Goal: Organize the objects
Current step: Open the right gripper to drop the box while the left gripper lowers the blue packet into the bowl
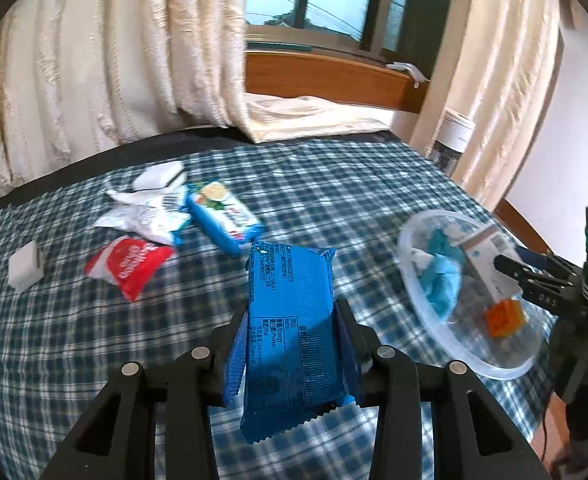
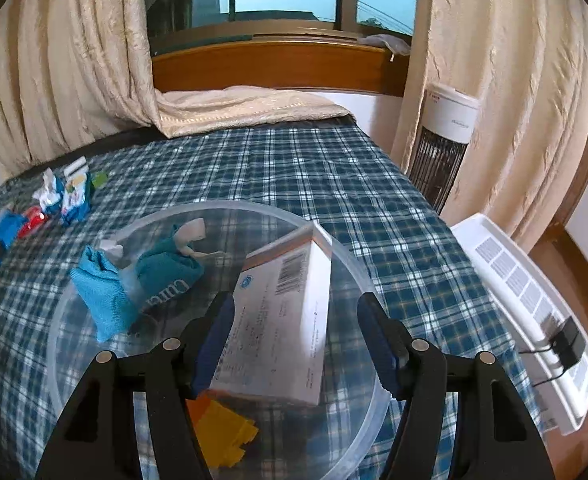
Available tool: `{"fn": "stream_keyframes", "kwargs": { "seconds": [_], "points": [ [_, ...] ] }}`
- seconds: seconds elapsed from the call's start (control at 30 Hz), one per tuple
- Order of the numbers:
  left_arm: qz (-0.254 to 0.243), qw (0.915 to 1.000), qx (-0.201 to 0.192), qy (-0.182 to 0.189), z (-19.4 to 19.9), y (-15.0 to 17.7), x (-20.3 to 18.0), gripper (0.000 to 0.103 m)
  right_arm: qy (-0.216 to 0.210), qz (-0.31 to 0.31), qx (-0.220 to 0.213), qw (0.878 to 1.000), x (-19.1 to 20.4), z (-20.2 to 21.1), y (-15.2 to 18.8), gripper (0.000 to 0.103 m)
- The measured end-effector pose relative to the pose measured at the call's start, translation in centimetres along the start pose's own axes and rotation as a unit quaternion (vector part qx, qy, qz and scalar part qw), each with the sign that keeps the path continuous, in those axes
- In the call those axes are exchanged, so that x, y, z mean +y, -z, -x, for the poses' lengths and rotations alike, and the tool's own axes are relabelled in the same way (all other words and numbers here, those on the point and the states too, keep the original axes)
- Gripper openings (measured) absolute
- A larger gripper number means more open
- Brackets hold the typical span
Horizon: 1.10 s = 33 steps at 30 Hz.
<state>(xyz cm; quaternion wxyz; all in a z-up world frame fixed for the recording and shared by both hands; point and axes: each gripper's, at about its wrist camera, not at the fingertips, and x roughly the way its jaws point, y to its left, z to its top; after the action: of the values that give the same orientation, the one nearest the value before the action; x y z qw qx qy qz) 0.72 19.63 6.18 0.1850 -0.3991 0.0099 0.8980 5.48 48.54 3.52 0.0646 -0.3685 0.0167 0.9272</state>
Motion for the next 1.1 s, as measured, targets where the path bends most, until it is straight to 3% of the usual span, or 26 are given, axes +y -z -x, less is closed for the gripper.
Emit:
{"fn": "stream_keyframes", "kwargs": {
  "seconds": [0.3, 0.53, 1.0, 1.07, 1.1],
  "points": [
    [-0.038, 0.9985, 0.006, 0.037, -0.4, -0.1, -4.4, 0.042, -0.014, -0.024, -0.023, 0.999, 0.1, 1.7, 0.2, 0.065],
    [-0.074, 0.9949, 0.011, 0.067, -0.6, 0.1, -7.8, 0.042, -0.046, -0.080, -0.034, 0.995, -0.8, 2.7, 0.5, 0.065],
    [-0.132, 0.9823, 0.024, 0.131, -2.2, 0.4, -13.3, 0.043, -0.060, -0.124, -0.053, 0.989, -0.8, 4.6, 1.6, 0.066],
    [-0.135, 0.9805, 0.028, 0.140, -2.6, 0.5, -13.7, 0.045, -0.063, -0.134, -0.054, 0.987, -0.9, 4.5, 1.7, 0.066],
    [-0.134, 0.9803, 0.029, 0.142, -2.7, 0.5, -13.7, 0.051, -0.064, -0.138, -0.054, 0.987, -0.9, 4.5, 1.7, 0.066]
  ]
}}
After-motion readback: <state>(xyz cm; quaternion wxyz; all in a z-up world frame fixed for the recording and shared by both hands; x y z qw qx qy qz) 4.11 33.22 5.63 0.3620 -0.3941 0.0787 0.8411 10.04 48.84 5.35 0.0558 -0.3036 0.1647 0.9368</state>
